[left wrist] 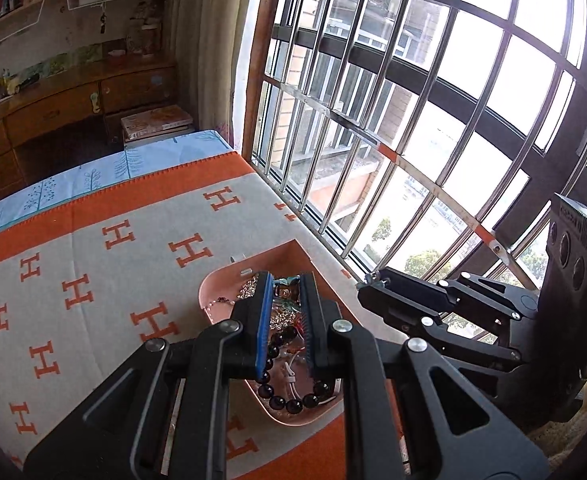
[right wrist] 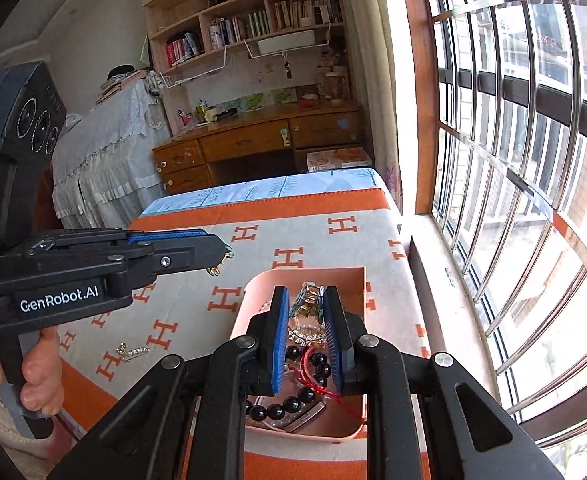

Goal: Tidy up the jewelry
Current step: 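Carry both brooches over the pink tray and open both tools to drop them, then withdraw both open tools from the tray back over the blanket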

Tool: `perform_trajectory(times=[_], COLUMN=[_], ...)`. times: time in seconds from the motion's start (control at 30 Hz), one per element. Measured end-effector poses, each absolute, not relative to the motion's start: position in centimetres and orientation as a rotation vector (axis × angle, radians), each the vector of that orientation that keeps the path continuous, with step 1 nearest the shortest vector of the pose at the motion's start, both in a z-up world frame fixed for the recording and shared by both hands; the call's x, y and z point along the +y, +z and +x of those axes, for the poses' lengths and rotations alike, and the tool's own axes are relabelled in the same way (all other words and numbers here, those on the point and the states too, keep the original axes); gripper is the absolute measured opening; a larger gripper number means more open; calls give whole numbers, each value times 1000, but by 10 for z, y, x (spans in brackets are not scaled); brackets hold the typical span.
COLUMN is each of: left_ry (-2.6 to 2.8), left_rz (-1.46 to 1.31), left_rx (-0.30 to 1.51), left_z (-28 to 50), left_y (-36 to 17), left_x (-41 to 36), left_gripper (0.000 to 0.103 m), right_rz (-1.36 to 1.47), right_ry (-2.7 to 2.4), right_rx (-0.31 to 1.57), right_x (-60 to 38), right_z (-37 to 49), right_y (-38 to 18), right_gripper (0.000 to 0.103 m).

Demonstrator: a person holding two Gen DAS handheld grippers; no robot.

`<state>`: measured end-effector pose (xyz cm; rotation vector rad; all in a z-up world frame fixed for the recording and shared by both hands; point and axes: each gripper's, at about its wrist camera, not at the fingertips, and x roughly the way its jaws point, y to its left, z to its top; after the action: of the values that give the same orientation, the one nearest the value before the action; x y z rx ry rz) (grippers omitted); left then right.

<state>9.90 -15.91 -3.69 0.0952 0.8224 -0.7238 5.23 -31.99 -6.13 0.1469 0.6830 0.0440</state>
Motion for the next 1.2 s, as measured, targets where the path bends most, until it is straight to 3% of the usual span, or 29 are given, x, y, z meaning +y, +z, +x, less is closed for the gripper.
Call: perform_trajectory(times=[0.4, 0.5, 0.53, 0.6, 0.67, 1.2], left_ry=[-662, -661, -662, -649, -624, -540], left_rz=[96, 94, 94, 92, 79, -15], left_rx=[959, 981, 992, 999, 990, 980], left_z=[147, 150, 151, 151, 150, 125], left_y=[-107, -113, -116, -120, -120, -118], left_x=[-179, -177, -177, -175, -168, -110], left_gripper=[11, 15, 19, 56, 71, 71], right_rz=[170, 170, 171, 182, 184, 181], right_ry=[23, 23, 21, 25, 25, -15], right_rx=[840, 866, 870, 863, 850, 826], right_x=[-348, -343, -337, -338, -337, -327], right_z=[123, 128, 127, 127, 121, 73], right_y=[-135, -150, -154, -159, -160, -154], right_gripper=[18, 19, 23, 31, 35, 35])
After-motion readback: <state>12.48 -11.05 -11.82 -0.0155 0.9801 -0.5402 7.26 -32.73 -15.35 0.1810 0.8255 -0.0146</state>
